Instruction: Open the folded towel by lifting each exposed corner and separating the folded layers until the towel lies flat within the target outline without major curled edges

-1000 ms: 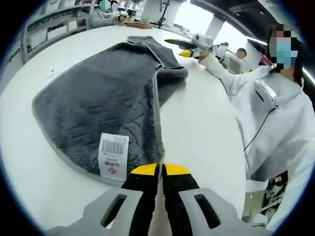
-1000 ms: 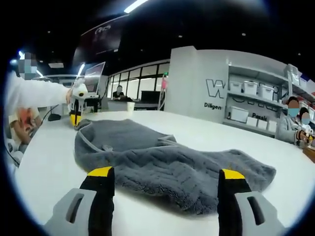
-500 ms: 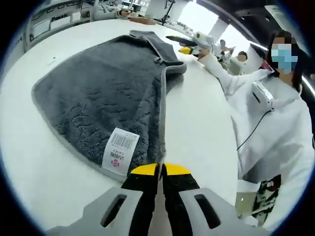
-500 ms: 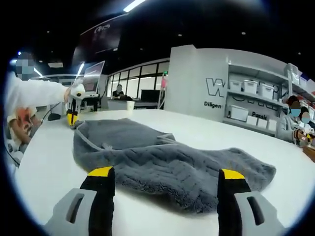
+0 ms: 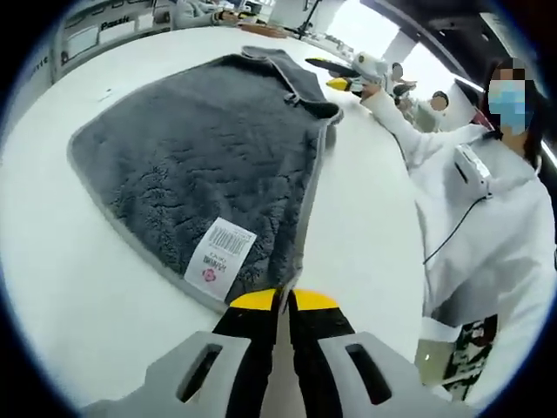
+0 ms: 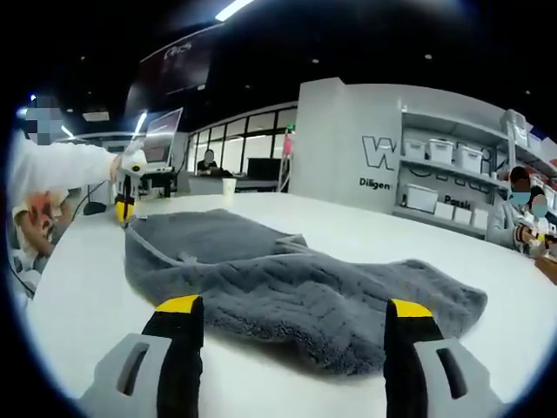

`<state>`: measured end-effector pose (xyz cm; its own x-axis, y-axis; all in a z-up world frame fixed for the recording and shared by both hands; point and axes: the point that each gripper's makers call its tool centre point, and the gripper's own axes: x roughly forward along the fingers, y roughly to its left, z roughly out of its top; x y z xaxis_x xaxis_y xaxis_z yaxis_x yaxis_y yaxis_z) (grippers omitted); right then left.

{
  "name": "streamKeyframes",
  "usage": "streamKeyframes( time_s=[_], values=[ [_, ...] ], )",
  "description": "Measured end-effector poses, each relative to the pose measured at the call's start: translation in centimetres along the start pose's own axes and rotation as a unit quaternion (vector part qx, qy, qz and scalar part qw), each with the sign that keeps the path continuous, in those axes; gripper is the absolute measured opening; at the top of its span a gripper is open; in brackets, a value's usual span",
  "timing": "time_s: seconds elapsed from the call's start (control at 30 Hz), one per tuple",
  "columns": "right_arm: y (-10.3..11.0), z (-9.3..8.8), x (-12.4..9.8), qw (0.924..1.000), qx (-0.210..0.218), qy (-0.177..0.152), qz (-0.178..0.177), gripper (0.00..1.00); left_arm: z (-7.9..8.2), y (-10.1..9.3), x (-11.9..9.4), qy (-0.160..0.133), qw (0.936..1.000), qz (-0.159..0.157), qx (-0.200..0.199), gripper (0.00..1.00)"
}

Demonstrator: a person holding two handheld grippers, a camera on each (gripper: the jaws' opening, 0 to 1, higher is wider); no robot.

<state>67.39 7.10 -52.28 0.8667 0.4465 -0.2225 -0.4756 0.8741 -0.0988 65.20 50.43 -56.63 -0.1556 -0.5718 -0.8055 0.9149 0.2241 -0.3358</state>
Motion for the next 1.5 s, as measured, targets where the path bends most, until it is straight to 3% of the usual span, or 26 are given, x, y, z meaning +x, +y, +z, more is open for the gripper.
streamKeyframes(
  time_s=[0.33, 0.53, 0.67, 0.83, 1.03, 1.17, 1.27, 1.37, 1.43, 1.5],
  values=[
    [0.0, 0.0, 0.0, 1.0000, 0.003, 0.000, -0.002, 0.85, -0.7, -0.5, -0.7, -0.002, 0.9998, 0.018, -0.009, 0.06],
    [0.0, -0.1, -0.1, 1.0000, 0.004, 0.002, -0.002, 0.85, -0.2, -0.9, -1.7, -0.010, 0.9994, 0.033, 0.002, 0.08],
    [-0.1, 0.0, -0.1, 1.0000, 0.005, 0.001, -0.003, 0.85, 1.2, -2.1, -2.8, -0.035, 0.9981, 0.046, 0.022, 0.11],
    [-0.2, 0.0, -0.1, 1.0000, 0.006, 0.001, -0.004, 0.85, 4.0, -2.6, -5.1, -0.102, 0.9899, 0.083, 0.053, 0.22],
    [-0.4, 0.0, -0.1, 1.0000, 0.007, 0.000, -0.005, 0.85, 7.3, -2.0, -7.3, -0.199, 0.9662, 0.142, 0.082, 0.36],
    [-0.7, -0.3, 0.0, 0.9999, 0.010, 0.004, -0.009, 0.85, 8.7, -1.5, -7.9, -0.233, 0.9506, 0.179, 0.101, 0.40],
    [-0.9, -0.3, -0.1, 0.9999, 0.012, 0.004, -0.012, 0.85, 10.2, -1.1, -8.7, -0.284, 0.9352, 0.181, 0.109, 0.44],
    [-1.2, -0.3, -0.1, 0.9998, 0.013, 0.002, -0.016, 0.85, 11.1, -0.3, -8.9, -0.317, 0.9226, 0.193, 0.104, 0.54],
    [-1.5, -0.5, -0.1, 0.9996, 0.014, 0.005, -0.022, 0.85, 11.8, 1.1, -9.2, -0.336, 0.9061, 0.234, 0.104, 0.63],
    [-2.0, -0.9, -0.1, 0.9994, 0.017, 0.009, -0.029, 0.85, 12.5, 1.9, -8.9, -0.364, 0.8909, 0.256, 0.092, 0.78]
  ],
)
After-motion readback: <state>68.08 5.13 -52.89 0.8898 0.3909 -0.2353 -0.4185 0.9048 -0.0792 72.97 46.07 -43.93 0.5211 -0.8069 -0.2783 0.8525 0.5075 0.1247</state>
